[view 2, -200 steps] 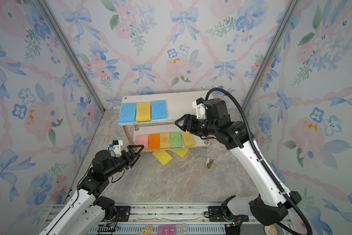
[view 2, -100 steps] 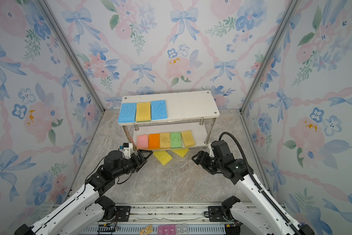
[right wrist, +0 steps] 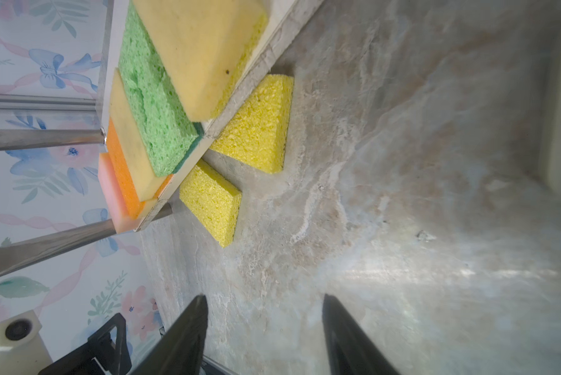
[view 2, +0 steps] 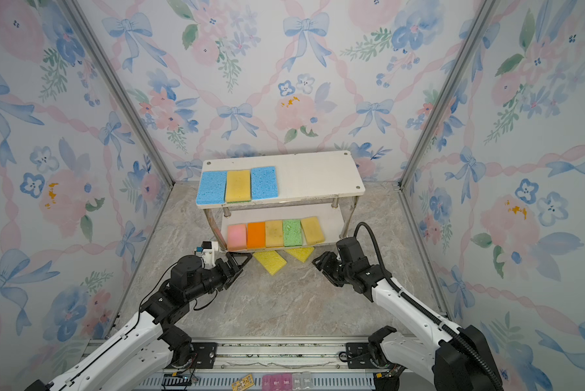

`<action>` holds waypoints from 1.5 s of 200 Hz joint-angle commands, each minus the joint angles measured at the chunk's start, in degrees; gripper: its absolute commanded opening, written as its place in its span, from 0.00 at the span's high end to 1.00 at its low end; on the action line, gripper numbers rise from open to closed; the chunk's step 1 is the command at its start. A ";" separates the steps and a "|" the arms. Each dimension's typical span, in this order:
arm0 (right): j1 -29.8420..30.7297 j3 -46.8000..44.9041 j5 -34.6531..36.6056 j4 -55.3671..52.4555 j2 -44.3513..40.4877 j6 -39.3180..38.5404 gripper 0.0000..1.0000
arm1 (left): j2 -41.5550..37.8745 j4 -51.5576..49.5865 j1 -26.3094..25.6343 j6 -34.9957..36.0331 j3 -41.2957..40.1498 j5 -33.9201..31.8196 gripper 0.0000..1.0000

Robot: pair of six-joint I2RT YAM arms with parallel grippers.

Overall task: Arrange cleaning sponges on a shelf
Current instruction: Pick up the cleaning sponge at the center of the table.

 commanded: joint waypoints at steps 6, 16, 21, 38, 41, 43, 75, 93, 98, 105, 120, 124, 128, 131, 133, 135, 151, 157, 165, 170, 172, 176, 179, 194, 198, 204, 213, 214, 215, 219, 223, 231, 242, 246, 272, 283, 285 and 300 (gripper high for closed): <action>1.30 -0.35 3.35 6.43 3.32 0.57 0.43 | -0.28 -0.04 -0.24 -0.14 -0.39 -0.70 0.02; 1.53 -0.25 3.57 7.82 4.97 0.52 0.45 | -0.06 -0.07 -0.13 -0.01 -0.26 -0.50 0.02; 1.57 -0.26 3.78 8.33 5.77 0.63 0.45 | 0.12 -0.02 -0.11 0.07 -0.13 -0.40 0.02; 2.07 -0.20 5.10 10.05 7.90 0.88 0.48 | 0.57 -0.11 0.42 0.30 0.24 0.30 0.02; 2.21 -0.29 5.28 10.50 8.34 0.97 0.48 | 0.65 -0.07 0.63 0.41 0.33 0.40 0.02; 2.30 -0.30 5.44 10.71 8.58 1.11 0.48 | 0.75 -0.11 0.77 0.45 0.35 0.55 0.02; 3.30 -0.73 7.43 15.42 12.19 3.00 0.51 | 1.06 -0.07 3.34 1.30 0.88 2.93 0.02; 3.85 -0.85 8.71 17.32 14.00 3.96 0.51 | 1.01 -0.08 4.81 1.54 0.81 4.14 0.02; 3.94 -0.98 9.10 17.73 14.42 4.28 0.51 | 0.92 -0.10 5.18 1.55 0.79 4.40 0.02; 4.10 -1.11 9.72 18.04 15.02 4.90 0.52 | 0.91 -0.10 5.55 1.56 0.74 4.69 0.02; 4.38 -1.56 10.95 18.94 16.11 6.37 0.52 | 0.68 -0.12 6.22 1.61 0.55 5.22 0.02; 4.46 -1.61 11.37 19.07 16.43 6.71 0.52 | 0.58 -0.06 6.33 1.55 0.46 5.32 0.02; 4.54 -1.58 11.68 19.16 16.78 7.03 0.52 | 0.55 -0.06 6.42 1.52 0.43 5.41 0.02; 4.63 -1.55 11.95 19.29 17.04 7.21 0.53 | 0.48 -0.10 6.51 1.58 0.30 5.51 0.02; 4.71 -1.50 12.10 19.30 17.22 7.26 0.53 | 0.47 -0.09 6.54 1.58 0.34 5.56 0.02; 4.77 -1.51 12.29 19.37 17.44 7.42 0.53 | 0.46 -0.07 6.59 1.58 0.29 5.59 0.02; 5.36 -0.91 13.07 19.84 19.18 8.04 0.53 | 0.25 -0.23 7.09 1.52 -0.08 5.99 0.02; 5.57 -0.66 13.24 19.98 19.84 8.15 0.54 | 0.20 -0.18 7.23 1.44 -0.17 6.19 0.02; 5.81 -0.19 13.31 19.83 20.68 8.32 0.54 | 0.15 -0.17 7.53 1.49 -0.27 6.45 0.02; 6.08 0.08 13.45 19.56 21.11 8.45 0.55 | 0.11 -0.16 7.72 1.48 -0.36 6.69 0.02; 6.15 0.12 13.57 19.48 21.27 8.49 0.55 | 0.02 -0.17 7.72 1.46 -0.37 6.77 0.02; 6.41 0.22 13.91 19.33 21.47 8.65 0.55 | -0.06 -0.16 7.88 1.51 -0.40 6.90 0.02; 6.59 0.33 14.11 19.24 21.63 8.72 0.55 | -0.11 -0.16 7.99 1.47 -0.46 7.00 0.02; 7.10 0.64 14.75 19.30 22.58 8.93 0.56 | -0.38 -0.31 8.52 1.39 -0.60 7.49 0.02; 7.15 0.72 14.75 19.36 22.87 9.02 0.57 | -0.54 -0.29 8.65 1.35 -0.64 7.65 0.02; 7.24 0.80 14.81 19.60 23.31 9.06 0.57 | -0.59 -0.37 8.96 1.41 -0.70 7.92 0.02; 7.43 1.03 14.99 19.92 23.92 9.29 0.57 | -0.79 -0.62 9.30 1.51 -0.66 8.34 0.02; 7.44 1.06 15.00 19.99 24.00 9.29 0.57 | -0.82 -0.65 9.33 1.51 -0.63 8.38 0.02; 7.50 1.08 15.05 20.03 24.08 9.34 0.57 | -0.80 -0.71 9.39 1.52 -0.67 8.44 0.02; 7.54 1.16 15.10 20.18 24.30 9.42 0.57 | -0.85 -0.89 9.53 1.60 -0.64 8.63 0.02; 7.63 1.25 15.26 20.35 24.58 9.51 0.57 | -0.94 -1.06 9.67 1.68 -0.65 8.80 0.02; 7.89 1.61 15.37 20.58 25.14 9.56 0.57 | -1.19 -1.35 10.02 1.85 -0.78 9.10 0.02; 8.16 2.21 15.45 20.60 25.93 9.54 0.57 | -1.51 -1.71 10.47 2.07 -0.88 9.59 0.02; 8.28 2.37 15.45 20.70 26.21 9.56 0.57 | -1.61 -1.80 10.63 2.12 -0.97 9.79 0.02; 8.52 3.33 15.63 21.55 28.04 9.46 0.58 | -2.03 -2.01 11.51 2.15 -1.47 10.88 0.02; 8.51 3.71 15.63 21.71 28.76 9.39 0.58 | -2.17 -2.13 11.89 2.26 -1.48 11.34 0.02; 8.51 3.86 15.67 21.73 28.87 9.38 0.58 | -2.18 -2.11 12.02 2.28 -1.49 11.43 0.02; 8.51 4.34 15.97 21.60 29.71 9.38 0.58 | -2.18 -2.41 12.40 2.48 -1.41 11.92 0.02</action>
